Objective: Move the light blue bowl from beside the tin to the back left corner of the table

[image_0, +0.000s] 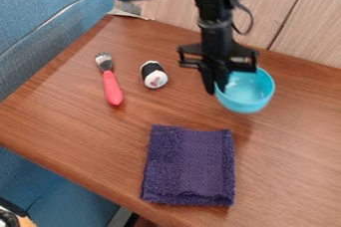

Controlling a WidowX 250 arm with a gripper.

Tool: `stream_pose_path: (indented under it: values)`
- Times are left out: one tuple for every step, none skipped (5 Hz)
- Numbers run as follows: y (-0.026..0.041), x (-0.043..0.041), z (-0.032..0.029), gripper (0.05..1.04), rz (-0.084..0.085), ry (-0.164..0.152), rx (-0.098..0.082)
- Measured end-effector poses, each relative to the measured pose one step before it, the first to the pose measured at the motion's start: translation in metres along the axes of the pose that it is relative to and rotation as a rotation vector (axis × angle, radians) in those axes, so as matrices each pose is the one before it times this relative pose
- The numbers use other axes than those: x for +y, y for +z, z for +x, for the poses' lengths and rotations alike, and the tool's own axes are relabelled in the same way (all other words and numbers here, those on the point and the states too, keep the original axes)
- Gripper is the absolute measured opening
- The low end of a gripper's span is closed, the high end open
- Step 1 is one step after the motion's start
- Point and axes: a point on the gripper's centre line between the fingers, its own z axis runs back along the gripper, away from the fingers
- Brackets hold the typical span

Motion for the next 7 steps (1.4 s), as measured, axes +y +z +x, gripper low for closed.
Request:
stream_pose_path:
  values:
    - [0.02491,0.02730,0.01131,0.075,-0.0045,0.0525,-0.0237]
    - [0.02886,0.03964,0.03234,0.075,0.0267,0.1094,-0.0948]
    - [0.00029,0.04069,0.03259,0.073,0.0419,0.1417,-0.0281]
    - [-0.01644,0.04437,0.03238,0.073,0.0724,0.1285,0.0051]
    - [-0.02962,0.03296,0.02880,0.073,0.0419,0.0725,0.0291]
    - [-0.01743,0.00976,0.00714,0.073,0.0160,0.0214,0.0223]
    - [-0.01622,-0.00281,-0.00508,0.073,0.0020,-0.0134,0.0329]
